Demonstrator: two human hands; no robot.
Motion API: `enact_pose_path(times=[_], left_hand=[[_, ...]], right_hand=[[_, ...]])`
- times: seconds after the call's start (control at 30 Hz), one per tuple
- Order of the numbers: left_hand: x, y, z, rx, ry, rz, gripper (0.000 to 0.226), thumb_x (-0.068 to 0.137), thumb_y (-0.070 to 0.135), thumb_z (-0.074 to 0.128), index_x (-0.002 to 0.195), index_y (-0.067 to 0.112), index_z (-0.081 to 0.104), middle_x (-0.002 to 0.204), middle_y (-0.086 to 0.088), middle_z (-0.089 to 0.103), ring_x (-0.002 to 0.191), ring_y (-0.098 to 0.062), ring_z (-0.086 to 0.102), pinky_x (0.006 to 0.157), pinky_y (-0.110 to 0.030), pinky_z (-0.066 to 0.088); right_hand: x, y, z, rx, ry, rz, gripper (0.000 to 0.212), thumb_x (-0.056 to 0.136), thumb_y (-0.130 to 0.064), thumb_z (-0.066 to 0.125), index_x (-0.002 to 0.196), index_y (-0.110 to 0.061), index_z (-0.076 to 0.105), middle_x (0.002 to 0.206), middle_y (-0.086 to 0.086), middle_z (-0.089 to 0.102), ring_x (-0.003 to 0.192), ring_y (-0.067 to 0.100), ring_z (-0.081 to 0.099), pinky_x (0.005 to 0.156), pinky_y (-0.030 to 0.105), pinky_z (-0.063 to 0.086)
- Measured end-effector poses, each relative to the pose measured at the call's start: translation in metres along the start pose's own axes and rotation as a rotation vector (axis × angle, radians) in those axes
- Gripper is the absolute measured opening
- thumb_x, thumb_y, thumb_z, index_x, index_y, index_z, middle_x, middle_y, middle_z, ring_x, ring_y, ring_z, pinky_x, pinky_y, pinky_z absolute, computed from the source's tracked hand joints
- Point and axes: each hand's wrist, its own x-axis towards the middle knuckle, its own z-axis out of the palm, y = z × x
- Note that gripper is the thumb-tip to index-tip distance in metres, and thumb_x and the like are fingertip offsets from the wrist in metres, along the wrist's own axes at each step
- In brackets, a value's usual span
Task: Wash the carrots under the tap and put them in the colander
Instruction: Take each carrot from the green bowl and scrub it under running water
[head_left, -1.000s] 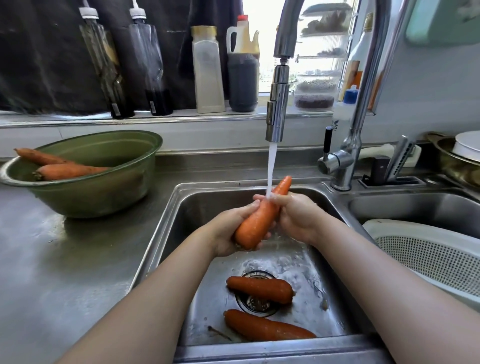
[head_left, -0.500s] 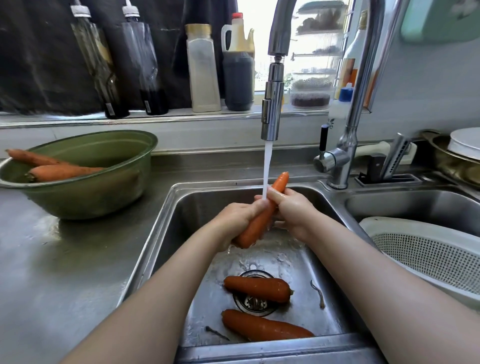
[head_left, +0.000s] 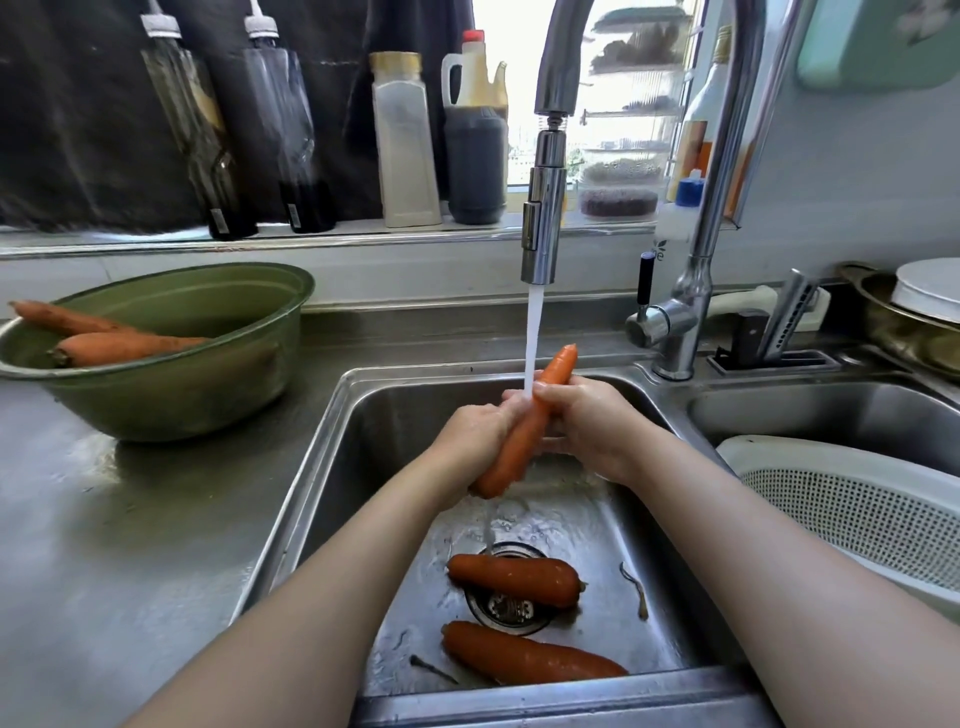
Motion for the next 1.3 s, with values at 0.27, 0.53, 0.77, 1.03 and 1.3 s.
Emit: enact_pose_path(times=[0.27,0.53,0.77,1.03,1.3], left_hand=[[0.001,-0.015,-0.030,-0.157,-0.402,0.009,0.036,0.104,0.015,0.056,0.140,0.011,0.058,0.121,-0.013,0.069,0.107,-0.024,0.067,0.087,-0.035,0.058],[-0.004,0.001,0.002,0.059,0.047,0.106,0.042,0.105,0.050,0.050,0.097,0.017,0.074,0.089,-0.011,0.077,0.072,-0.021,0.074,0.071,-0.031,0.061],[-0.001,-0.011,-0.023,-0.204,-0.440,0.003,0.035,0.104,0.012,0.056,0.139,0.014,0.058,0.122,-0.014,0.066,0.109,-0.025,0.064,0.088,-0.035,0.057],[-0.005,0.000,0.000,-0.050,0.024,-0.019,0.036,0.103,0.043,0.059,0.126,0.017,0.068,0.105,-0.011,0.075,0.093,-0.026,0.073,0.087,-0.043,0.060],[0.004,-0.016,-0.022,-0.198,-0.431,0.029,0.042,0.095,0.018,0.067,0.136,0.014,0.061,0.116,-0.009,0.064,0.098,-0.020,0.063,0.081,-0.036,0.055]], right_hand=[[-0.004,-0.001,-0.004,-0.046,-0.054,-0.036,0.020,0.106,-0.022,0.055,0.122,-0.016,0.065,0.116,0.002,0.078,0.115,0.030,0.071,0.107,0.053,0.048],[0.005,0.004,-0.006,-0.028,-0.042,-0.068,0.025,0.102,-0.024,0.062,0.126,-0.018,0.063,0.122,0.007,0.076,0.118,0.032,0.069,0.112,0.059,0.043],[0.008,0.005,-0.012,0.000,0.013,-0.005,0.027,0.102,-0.028,0.062,0.124,-0.015,0.067,0.119,0.004,0.077,0.118,0.033,0.068,0.112,0.058,0.041],[0.008,0.007,-0.004,-0.050,0.083,-0.019,0.031,0.098,-0.037,0.068,0.123,-0.018,0.068,0.120,0.006,0.075,0.114,0.030,0.069,0.111,0.057,0.044],[0.003,0.003,-0.007,-0.075,0.087,-0.006,0.036,0.097,-0.043,0.067,0.124,-0.019,0.069,0.110,-0.006,0.079,0.118,0.024,0.067,0.104,0.052,0.043]])
